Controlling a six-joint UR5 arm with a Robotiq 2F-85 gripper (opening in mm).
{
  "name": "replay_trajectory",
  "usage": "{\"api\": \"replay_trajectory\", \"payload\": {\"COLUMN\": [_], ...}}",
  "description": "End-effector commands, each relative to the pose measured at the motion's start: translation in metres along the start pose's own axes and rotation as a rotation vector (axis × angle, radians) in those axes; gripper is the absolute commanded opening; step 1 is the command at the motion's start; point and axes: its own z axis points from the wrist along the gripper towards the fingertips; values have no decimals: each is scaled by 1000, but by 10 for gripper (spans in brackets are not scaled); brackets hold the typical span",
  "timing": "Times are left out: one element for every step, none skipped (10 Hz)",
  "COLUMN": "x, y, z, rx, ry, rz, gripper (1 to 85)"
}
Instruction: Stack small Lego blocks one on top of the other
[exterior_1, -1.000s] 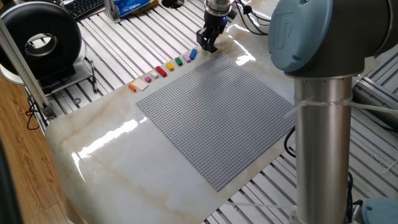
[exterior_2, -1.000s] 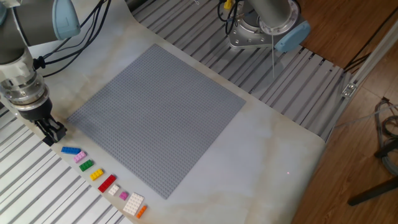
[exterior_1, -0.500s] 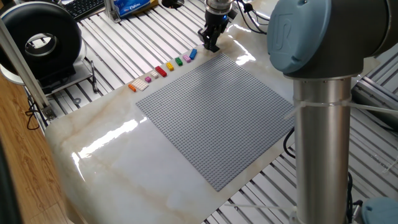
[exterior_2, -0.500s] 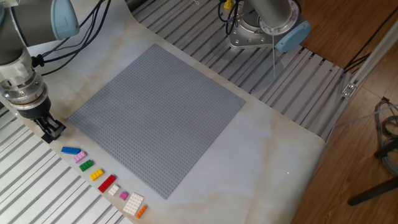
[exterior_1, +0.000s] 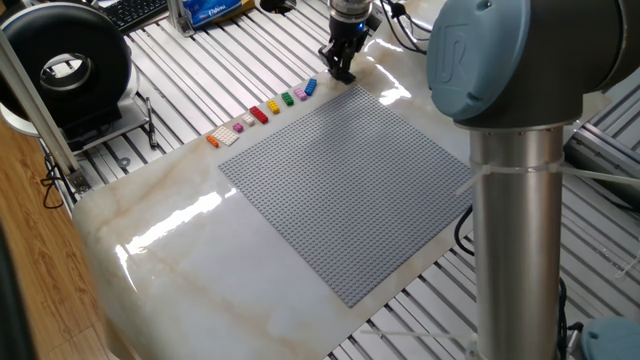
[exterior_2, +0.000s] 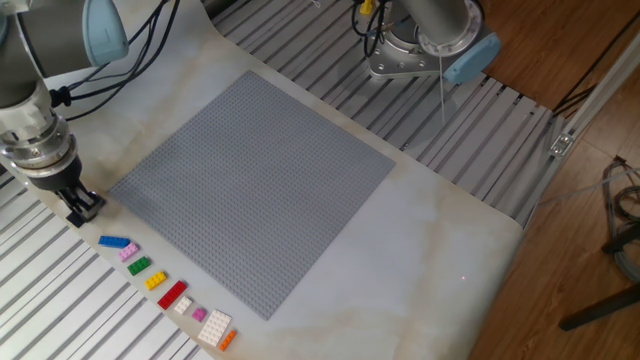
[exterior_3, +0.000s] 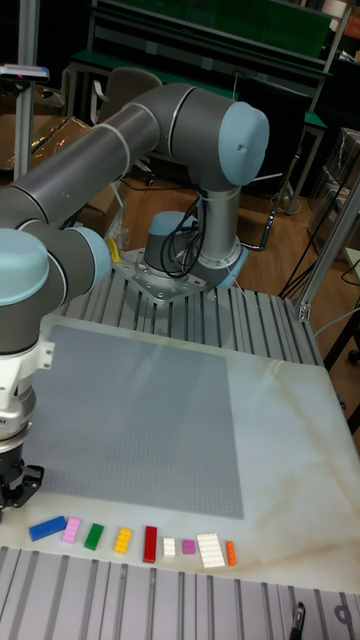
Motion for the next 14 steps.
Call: {"api": "replay_trajectory", "payload": {"x": [1, 2, 3, 4, 5, 6, 8, 8, 7, 8, 7, 6, 7, 8], "y": [0, 0, 0, 2, 6, 9, 16, 24, 33, 40, 48, 51, 57, 64], "z": [-4, -6, -8, -10, -12, -15, -18, -20, -24, -25, -25, -28, -35, -40], "rx": [-5, -3, -3, -3, -5, -7, -17, -26, -37, -31, -32, -27, -30, -35], "ry": [7, 11, 14, 17, 20, 25, 26, 26, 20, 17, 12, 11, 17, 21], "rz": [9, 8, 8, 9, 15, 20, 27, 31, 35, 45, 55, 54, 58, 61], "gripper": [10, 10, 10, 10, 10, 10, 10, 10, 10, 10, 10, 10, 10, 10]}}
